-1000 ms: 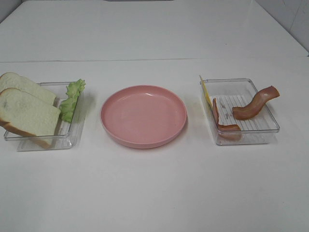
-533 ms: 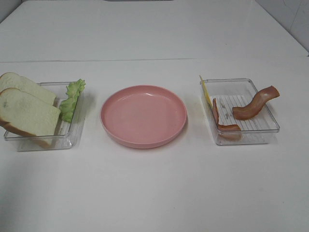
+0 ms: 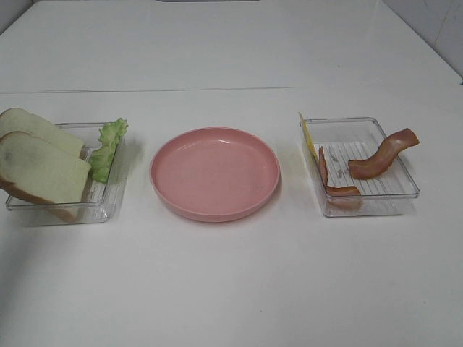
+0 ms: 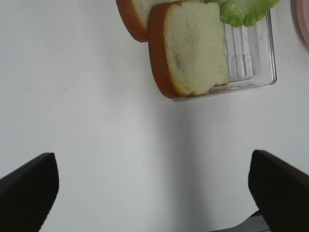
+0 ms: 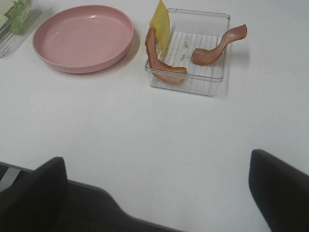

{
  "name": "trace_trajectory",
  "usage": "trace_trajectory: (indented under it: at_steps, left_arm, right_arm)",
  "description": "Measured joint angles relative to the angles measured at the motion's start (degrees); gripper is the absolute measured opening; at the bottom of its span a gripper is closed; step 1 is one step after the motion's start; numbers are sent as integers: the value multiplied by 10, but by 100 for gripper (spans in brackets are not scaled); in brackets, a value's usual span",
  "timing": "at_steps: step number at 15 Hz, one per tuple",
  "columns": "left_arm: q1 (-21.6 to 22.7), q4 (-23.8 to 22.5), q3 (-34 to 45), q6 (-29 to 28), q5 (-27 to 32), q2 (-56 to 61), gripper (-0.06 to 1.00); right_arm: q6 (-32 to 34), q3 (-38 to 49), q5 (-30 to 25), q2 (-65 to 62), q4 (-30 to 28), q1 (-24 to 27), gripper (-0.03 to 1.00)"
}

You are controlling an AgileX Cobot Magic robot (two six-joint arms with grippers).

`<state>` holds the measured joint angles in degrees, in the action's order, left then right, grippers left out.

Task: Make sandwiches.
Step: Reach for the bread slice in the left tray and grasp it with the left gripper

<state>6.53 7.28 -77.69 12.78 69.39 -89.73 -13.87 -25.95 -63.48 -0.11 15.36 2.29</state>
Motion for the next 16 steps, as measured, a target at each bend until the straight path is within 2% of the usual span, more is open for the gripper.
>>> trace_trajectory:
  at_steps: [1,6,9,12,16]
  left_arm:
    - [0,23,-36,32,0,-78,99]
    - [0,74,-68,82,0,-193,99]
    - [1,90,-68,99,-1,-230,99]
    - [1,144,-69,143,-18,-263,99]
    - [1,176,-69,162,-18,-278,97]
  right_arm:
    - [0,0,0,0,0,0,98]
    - [0,0,0,0,0,0,98]
    - [0,0,0,0,0,0,98]
    - [0,0,0,0,0,0,98]
    - [0,0,0,0,0,0,98]
